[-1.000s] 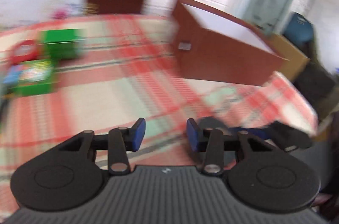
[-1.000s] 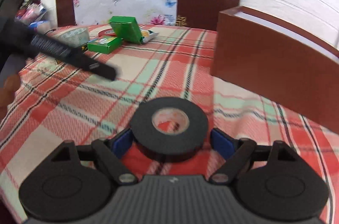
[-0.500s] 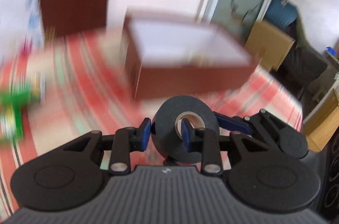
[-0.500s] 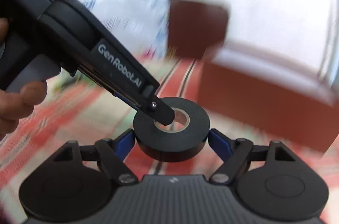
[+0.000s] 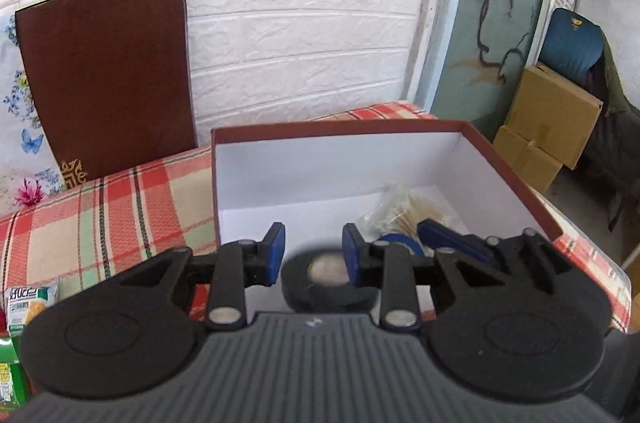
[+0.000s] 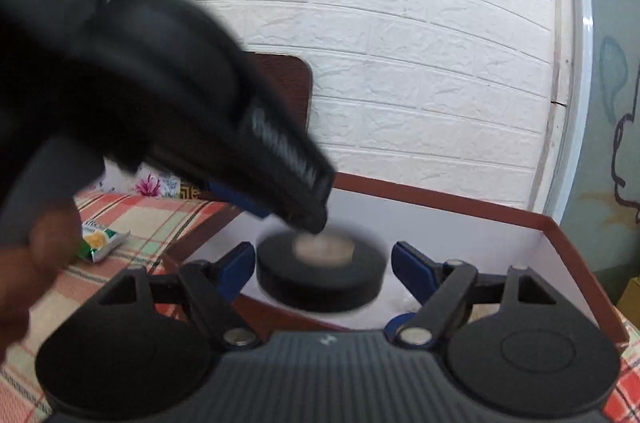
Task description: Organize objects
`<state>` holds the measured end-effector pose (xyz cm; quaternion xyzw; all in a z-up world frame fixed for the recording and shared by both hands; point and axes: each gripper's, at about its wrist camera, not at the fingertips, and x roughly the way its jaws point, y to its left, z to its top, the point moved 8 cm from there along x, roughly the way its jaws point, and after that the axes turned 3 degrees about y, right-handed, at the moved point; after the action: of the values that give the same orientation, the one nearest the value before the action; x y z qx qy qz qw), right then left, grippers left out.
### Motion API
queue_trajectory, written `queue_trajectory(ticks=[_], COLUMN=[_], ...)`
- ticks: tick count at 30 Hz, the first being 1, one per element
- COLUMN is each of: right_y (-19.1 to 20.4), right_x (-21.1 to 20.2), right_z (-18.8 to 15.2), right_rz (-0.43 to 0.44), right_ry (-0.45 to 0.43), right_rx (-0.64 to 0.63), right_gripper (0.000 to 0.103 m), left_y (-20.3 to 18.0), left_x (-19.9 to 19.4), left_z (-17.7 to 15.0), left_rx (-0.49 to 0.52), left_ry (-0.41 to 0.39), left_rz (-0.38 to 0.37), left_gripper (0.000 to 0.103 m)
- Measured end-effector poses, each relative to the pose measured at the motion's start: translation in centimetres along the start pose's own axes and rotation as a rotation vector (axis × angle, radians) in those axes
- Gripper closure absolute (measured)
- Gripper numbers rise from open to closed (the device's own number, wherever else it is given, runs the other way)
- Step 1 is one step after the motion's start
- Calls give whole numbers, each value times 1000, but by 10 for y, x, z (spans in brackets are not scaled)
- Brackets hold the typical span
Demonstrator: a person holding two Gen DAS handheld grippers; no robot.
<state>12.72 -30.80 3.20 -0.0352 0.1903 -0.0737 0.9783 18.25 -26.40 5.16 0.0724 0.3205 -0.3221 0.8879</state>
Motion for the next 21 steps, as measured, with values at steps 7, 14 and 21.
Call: queue_trajectory(ticks=[7, 14, 21], right_y=[5, 46, 95], right_x=[-41, -47, -36], right_z=[-12, -46, -71], right_rz=[-9, 77, 177], right_ry=[-49, 55, 187], right_rx=[48, 44, 34], right_gripper=[33, 33, 33], left_y=[19, 74, 143], left_x=[-44, -59, -72], left_z=[-21, -69, -108], left_rx=[27, -13, -131], left_ry=[-46, 41, 109], left_rz=[55, 213, 339], left_gripper=[67, 63, 59])
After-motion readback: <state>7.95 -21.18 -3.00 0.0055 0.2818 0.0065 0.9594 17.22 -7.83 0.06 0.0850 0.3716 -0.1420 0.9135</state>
